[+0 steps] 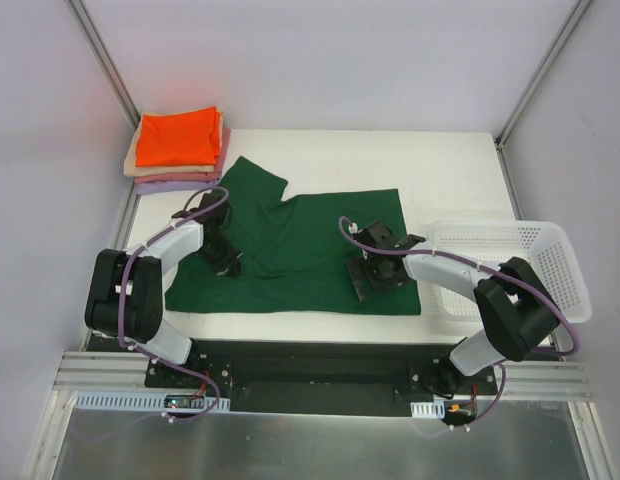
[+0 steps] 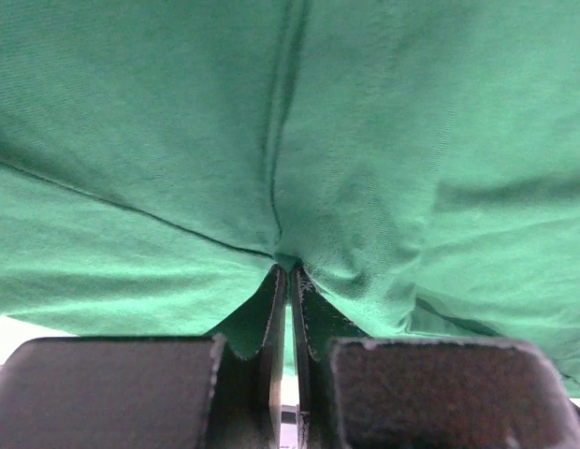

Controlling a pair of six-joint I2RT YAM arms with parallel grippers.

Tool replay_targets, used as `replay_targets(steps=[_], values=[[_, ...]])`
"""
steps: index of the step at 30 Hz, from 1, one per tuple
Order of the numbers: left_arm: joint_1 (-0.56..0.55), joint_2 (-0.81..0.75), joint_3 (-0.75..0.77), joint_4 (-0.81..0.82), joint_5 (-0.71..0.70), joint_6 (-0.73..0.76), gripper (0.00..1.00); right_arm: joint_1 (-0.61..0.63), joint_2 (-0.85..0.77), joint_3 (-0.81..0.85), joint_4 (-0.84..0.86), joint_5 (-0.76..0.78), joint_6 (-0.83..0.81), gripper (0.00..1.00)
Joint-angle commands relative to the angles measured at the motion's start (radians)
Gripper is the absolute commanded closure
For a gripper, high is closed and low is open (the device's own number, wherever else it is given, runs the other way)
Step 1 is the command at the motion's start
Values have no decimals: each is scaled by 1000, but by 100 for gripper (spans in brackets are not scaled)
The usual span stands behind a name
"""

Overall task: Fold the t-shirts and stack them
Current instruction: Fold the flattened tshirt in 1/3 of the way

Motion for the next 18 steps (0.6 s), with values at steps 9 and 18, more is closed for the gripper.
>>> replay_targets(steps=[9,18], values=[[-101,70,214,-16,-67,27,100,-5,-15,21,-42,10,1,4],[-127,195,378,-26,-194,65,100,-7,-73,4,-48,14,8,4]])
